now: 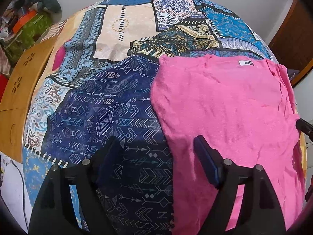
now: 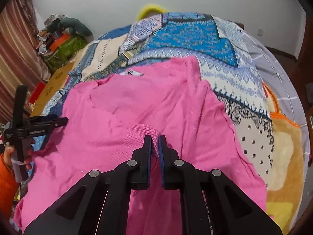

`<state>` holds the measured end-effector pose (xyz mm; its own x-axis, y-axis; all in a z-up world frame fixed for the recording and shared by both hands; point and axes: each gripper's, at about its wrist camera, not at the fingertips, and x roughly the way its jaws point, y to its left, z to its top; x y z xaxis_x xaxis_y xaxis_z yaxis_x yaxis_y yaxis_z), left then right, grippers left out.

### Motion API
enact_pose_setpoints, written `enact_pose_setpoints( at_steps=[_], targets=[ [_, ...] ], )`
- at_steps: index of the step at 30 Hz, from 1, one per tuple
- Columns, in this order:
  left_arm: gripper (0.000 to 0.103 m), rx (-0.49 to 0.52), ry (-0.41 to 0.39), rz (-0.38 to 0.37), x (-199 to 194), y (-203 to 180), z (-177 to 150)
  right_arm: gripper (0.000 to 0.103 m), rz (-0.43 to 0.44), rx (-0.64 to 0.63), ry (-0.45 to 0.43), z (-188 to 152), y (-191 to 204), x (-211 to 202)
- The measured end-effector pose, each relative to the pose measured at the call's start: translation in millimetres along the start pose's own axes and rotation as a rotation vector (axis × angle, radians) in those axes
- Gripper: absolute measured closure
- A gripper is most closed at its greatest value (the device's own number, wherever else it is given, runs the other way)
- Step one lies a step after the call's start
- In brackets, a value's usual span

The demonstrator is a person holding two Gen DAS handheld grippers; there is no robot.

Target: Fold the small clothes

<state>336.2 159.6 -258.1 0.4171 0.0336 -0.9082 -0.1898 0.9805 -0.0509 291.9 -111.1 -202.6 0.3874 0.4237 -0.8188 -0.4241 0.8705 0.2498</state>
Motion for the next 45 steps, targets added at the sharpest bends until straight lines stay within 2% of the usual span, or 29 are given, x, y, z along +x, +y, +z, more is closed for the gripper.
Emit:
enact_pose_setpoints(
  at_steps=[6, 11, 16, 19, 27, 33, 41, 45],
  targets=[
    [0.024, 0.019, 0.011, 0.044, -11, -4, -7, 0.092, -0.019, 0.066, 0.022, -7, -12, -10],
    [0.024, 0.009, -0.013, 0.060, -37, -6, -12, 0.069, -0.037, 0.096, -0.033, -12, -28, -51],
    [0.024, -0.004, -0.085, 0.045, -79, -14, -11, 0.065, -0.093, 0.103, -0.092, -20, -46, -103],
    [0.024, -0.004, -0.124, 0.023, -103, -23, -11, 0.054, -0.134, 0.120, -0.116, -30, -60, -131],
    [0.024, 0.061, -0.176, -0.001, -137, -60, -17, 0.052, -0.190, 0.222, -0.118, -67, -107, -170],
    [0.024, 0.105, -0.160, 0.001, -134, -86, -23, 0.052, -0.185, 0.323, -0.067, -101, -143, -159],
    [0.024, 0.123, -0.090, 0.022, -109, -107, -31, 0.052, -0.106, 0.466, 0.012, -134, -180, -114],
    [0.024, 0.130, -0.060, 0.035, -95, -112, -36, 0.052, -0.065, 0.514, 0.038, -140, -191, -92]
  ],
)
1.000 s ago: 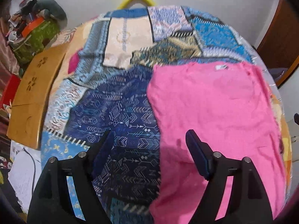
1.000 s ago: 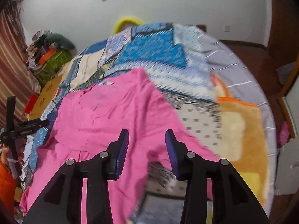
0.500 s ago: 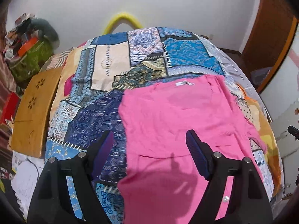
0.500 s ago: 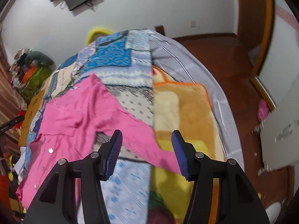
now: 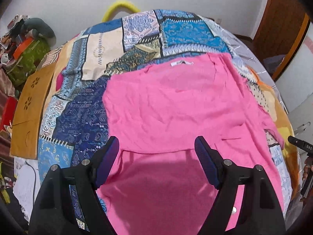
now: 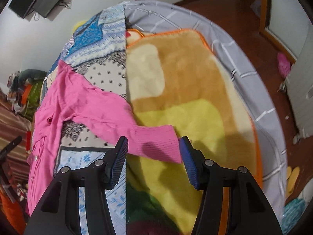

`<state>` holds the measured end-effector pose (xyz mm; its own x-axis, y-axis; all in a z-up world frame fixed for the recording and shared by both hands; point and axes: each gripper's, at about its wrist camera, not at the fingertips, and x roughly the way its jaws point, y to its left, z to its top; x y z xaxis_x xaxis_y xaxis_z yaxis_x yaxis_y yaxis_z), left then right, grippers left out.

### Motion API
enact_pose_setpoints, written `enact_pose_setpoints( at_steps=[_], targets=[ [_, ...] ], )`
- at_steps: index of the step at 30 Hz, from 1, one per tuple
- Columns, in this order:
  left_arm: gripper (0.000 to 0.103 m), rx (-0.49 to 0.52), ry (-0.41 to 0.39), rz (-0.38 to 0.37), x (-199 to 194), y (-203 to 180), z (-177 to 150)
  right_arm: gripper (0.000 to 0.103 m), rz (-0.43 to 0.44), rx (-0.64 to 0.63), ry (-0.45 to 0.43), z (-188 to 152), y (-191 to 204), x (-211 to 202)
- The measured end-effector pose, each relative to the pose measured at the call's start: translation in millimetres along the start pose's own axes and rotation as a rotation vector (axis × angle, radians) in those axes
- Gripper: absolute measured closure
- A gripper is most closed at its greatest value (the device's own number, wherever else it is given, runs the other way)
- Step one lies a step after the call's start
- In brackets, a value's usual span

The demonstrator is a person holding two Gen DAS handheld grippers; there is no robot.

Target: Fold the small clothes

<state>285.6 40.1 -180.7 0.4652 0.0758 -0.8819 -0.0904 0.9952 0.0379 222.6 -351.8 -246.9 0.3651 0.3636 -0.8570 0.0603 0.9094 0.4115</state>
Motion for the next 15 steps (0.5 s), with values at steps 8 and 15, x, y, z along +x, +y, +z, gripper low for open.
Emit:
enact_pose_setpoints(
  at_steps=[8, 15],
  targets=[
    [0.024, 0.044, 0.047, 0.029, 21, -11, -8, 0.053, 0.011, 0.012, 0.050, -3, -7, 29],
    [0.024, 0.063, 0.052, 0.021, 24, -19, -9, 0.096, -0.027, -0.090, 0.004, -6, 2, 18]
  ],
)
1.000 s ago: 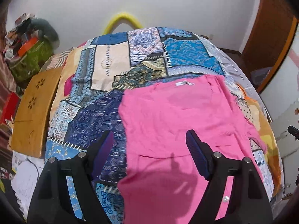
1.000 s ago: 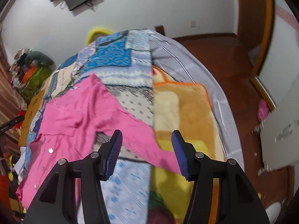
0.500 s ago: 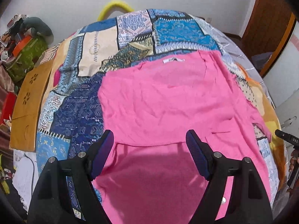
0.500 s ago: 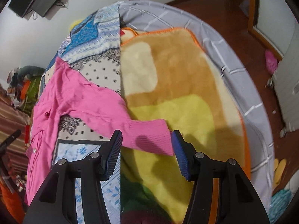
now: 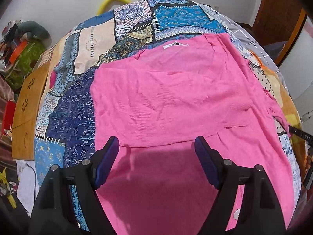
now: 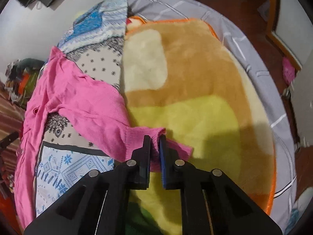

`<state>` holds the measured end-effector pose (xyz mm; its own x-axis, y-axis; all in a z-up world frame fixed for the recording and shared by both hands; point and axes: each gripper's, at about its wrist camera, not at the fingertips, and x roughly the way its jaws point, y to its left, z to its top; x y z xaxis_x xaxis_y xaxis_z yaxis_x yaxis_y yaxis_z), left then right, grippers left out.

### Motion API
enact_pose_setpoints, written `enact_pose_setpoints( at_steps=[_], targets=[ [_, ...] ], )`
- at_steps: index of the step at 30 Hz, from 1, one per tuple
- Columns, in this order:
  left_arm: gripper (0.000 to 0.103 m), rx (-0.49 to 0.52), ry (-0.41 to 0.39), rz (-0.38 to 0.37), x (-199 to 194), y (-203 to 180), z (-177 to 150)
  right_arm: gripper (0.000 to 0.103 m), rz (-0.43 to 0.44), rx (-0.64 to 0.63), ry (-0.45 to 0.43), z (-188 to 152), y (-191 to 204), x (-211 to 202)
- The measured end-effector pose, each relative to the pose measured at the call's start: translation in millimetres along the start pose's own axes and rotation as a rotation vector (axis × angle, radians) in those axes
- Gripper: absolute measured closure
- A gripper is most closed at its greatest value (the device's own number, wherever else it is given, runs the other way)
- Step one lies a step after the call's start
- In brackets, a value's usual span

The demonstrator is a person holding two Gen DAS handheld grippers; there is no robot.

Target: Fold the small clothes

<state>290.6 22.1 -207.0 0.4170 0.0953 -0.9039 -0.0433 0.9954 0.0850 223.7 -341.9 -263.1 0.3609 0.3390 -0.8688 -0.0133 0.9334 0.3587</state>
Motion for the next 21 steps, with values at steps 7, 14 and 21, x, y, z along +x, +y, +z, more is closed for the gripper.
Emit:
enact_pose_setpoints(
  at_steps=[7, 14, 21],
  targets=[
    [0.024, 0.018, -0.031, -0.020, -12, -3, -2, 0.099, -0.027, -0.094, -0.164, 15, 20, -55],
    [0.024, 0.006, -0.073, -0.031, -28, 6, -5, 0.099, -0.014, -0.234, -0.315, 48, 82, -111],
    [0.024, 0.007, -0.130, -0.035, -50, 22, -11, 0.099, 0.021, -0.423, -0.420, 71, 174, -141]
  ],
)
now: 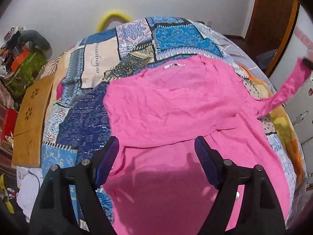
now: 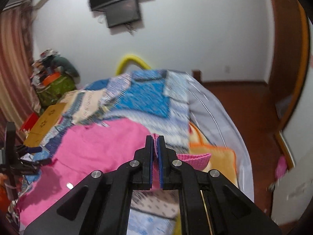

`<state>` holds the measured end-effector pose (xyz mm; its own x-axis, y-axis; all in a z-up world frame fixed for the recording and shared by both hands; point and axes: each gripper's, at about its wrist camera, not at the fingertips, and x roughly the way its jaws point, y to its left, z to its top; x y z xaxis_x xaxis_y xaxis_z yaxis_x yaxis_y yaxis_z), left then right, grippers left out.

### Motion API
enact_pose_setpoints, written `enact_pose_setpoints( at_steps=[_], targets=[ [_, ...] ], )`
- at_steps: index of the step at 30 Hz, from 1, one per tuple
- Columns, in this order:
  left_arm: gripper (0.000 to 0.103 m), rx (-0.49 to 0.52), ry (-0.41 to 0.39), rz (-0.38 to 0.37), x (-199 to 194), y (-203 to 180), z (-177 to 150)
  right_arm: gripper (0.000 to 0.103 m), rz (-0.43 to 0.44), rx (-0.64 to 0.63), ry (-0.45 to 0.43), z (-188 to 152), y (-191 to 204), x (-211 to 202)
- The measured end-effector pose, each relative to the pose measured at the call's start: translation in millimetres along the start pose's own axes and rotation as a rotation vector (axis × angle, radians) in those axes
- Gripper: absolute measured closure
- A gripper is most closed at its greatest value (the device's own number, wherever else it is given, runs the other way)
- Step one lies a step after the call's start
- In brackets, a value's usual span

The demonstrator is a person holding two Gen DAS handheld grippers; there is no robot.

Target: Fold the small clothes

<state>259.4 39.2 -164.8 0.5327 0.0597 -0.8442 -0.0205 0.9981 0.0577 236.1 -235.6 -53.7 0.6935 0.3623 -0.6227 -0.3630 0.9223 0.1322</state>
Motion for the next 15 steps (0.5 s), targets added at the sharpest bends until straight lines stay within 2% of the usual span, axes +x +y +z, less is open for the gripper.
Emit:
enact_pose_setpoints(
  at_steps=[8, 15],
  targets=[
    [0.024, -0.028, -0.054, -0.012, -21, 27, -4, 0.099, 0.103, -0.205, -0.030, 36, 89, 34],
    [0.024, -0.073, -0.059, -0.010, -20, 54, -7, 0.099, 0.209, -0.331, 0.051, 29, 156, 87]
  ],
)
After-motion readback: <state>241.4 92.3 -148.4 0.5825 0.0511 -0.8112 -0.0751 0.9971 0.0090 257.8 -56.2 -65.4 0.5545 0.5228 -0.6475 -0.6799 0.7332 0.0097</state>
